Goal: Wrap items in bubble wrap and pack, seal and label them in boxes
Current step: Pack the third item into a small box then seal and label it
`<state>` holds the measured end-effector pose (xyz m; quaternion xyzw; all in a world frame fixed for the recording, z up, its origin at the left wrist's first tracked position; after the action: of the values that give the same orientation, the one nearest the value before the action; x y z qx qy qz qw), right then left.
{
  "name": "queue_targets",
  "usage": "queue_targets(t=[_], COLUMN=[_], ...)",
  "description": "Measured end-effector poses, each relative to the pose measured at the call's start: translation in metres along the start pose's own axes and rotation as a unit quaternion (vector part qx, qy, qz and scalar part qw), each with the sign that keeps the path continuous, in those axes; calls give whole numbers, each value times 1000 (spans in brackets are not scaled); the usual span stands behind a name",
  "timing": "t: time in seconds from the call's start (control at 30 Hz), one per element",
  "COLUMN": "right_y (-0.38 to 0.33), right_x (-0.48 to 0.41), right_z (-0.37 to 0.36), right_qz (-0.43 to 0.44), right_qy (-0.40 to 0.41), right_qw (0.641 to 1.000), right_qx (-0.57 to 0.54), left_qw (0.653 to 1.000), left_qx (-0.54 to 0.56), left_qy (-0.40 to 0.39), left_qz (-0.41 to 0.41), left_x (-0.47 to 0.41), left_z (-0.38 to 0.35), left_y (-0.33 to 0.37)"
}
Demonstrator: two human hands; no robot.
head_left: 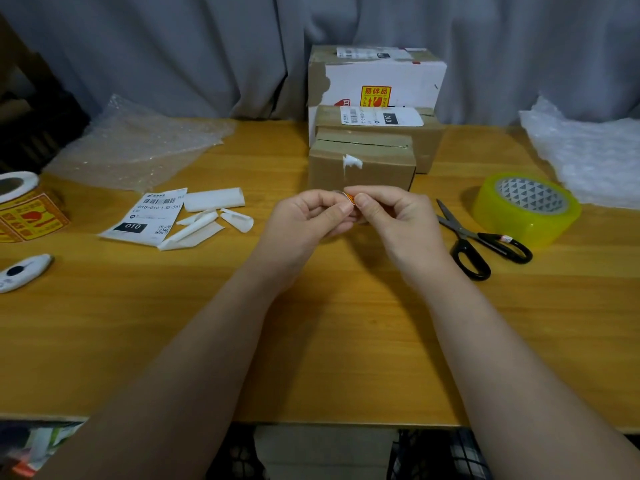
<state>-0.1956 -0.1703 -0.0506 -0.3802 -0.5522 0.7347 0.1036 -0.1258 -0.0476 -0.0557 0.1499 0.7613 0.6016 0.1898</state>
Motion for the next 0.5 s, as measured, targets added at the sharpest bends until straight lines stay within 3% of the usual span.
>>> queue_targets(t=[0.5], right_y=[0], right_x=[2], right_z=[-2], right_qz=[-35], right_qy=[-18], right_qw=[999], right_qx=[-25], left_qw=[999], left_qx=[-22], left_qy=[39], left_qz=[-6], left_x=[0], left_z=[3], left_y=[1])
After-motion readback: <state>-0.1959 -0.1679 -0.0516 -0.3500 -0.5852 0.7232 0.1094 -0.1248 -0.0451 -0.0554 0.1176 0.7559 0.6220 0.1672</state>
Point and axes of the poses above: each hand's wrist, its own x-axis away from the middle knuckle, its own z-axis out of the back of the hand, y = z × x, the point moved 2 cm from there along -x, towards the middle knuckle, and after that the axes turned 13 degrees about y, right-handed, at the moved point
